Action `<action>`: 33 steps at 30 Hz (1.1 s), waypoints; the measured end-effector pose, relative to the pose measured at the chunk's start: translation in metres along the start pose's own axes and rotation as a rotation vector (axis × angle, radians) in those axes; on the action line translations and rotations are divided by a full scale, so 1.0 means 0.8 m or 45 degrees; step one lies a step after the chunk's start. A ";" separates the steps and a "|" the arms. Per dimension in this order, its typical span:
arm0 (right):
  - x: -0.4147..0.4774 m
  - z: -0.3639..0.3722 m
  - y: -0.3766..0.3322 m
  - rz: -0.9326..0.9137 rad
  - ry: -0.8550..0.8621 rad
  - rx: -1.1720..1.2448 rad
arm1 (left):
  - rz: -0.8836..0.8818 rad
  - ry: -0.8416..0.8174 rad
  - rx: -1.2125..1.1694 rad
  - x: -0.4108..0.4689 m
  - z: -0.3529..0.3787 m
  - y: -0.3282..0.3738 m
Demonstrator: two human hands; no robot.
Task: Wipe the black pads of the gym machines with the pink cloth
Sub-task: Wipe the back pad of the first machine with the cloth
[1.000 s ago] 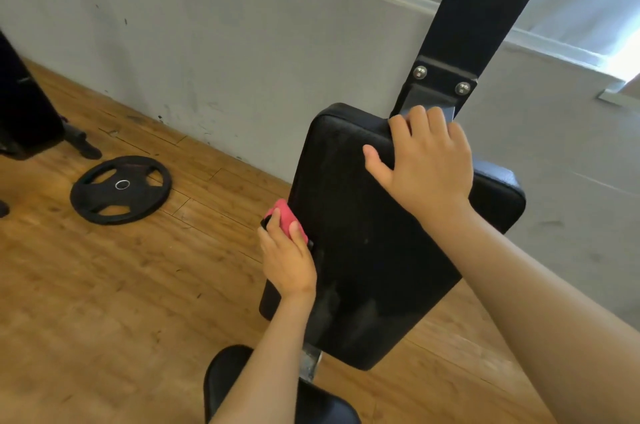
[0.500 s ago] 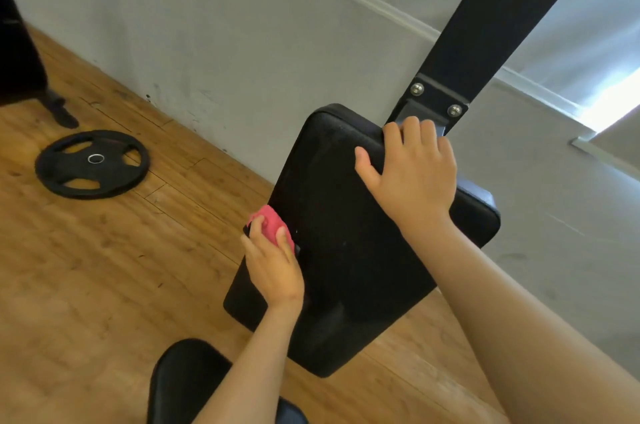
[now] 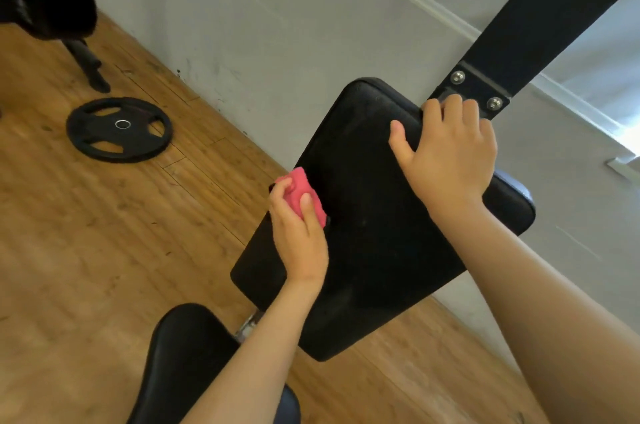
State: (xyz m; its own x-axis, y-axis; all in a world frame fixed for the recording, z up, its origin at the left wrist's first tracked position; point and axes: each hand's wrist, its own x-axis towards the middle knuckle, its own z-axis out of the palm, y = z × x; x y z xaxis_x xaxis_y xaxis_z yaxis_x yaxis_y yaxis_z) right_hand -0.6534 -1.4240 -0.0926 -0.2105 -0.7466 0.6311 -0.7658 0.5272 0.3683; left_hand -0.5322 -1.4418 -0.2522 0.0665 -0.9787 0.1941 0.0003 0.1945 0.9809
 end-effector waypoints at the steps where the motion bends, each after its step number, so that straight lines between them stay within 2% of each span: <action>1: 0.000 0.000 0.000 -0.001 0.003 -0.002 | 0.069 -0.041 0.035 0.000 0.009 0.008; 4: 0.000 0.001 -0.001 -0.002 0.031 -0.003 | 0.200 -0.098 0.338 -0.004 0.027 0.002; 7: 0.000 0.003 0.001 -0.012 0.042 -0.005 | 0.194 -0.084 0.513 -0.011 0.028 -0.022; 17: 0.000 -0.001 0.001 -0.016 0.012 0.013 | -0.001 -0.213 0.722 -0.036 -0.012 -0.075; 21: 0.002 -0.004 0.002 -0.011 -0.027 0.020 | -0.212 -0.236 0.691 -0.044 -0.034 -0.090; 24: 0.000 -0.003 0.001 -0.007 -0.024 0.025 | -0.339 -0.200 0.555 -0.049 -0.042 -0.092; 29: -0.001 -0.004 0.000 -0.003 -0.021 0.023 | -0.191 -0.086 0.172 -0.054 -0.022 -0.029; 31: 0.000 -0.003 0.000 -0.003 -0.013 0.022 | -0.109 -0.141 0.210 -0.064 -0.004 -0.017; 33: 0.000 -0.002 0.000 -0.004 0.000 0.027 | -0.046 -0.184 0.389 -0.076 0.009 -0.029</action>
State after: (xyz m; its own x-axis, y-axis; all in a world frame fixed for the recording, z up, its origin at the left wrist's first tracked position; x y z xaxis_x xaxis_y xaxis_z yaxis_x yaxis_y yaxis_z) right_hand -0.6526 -1.4231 -0.0911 -0.2082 -0.7480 0.6302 -0.7793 0.5163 0.3553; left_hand -0.5434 -1.3870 -0.2866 -0.0703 -0.9880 0.1378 -0.3004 0.1527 0.9415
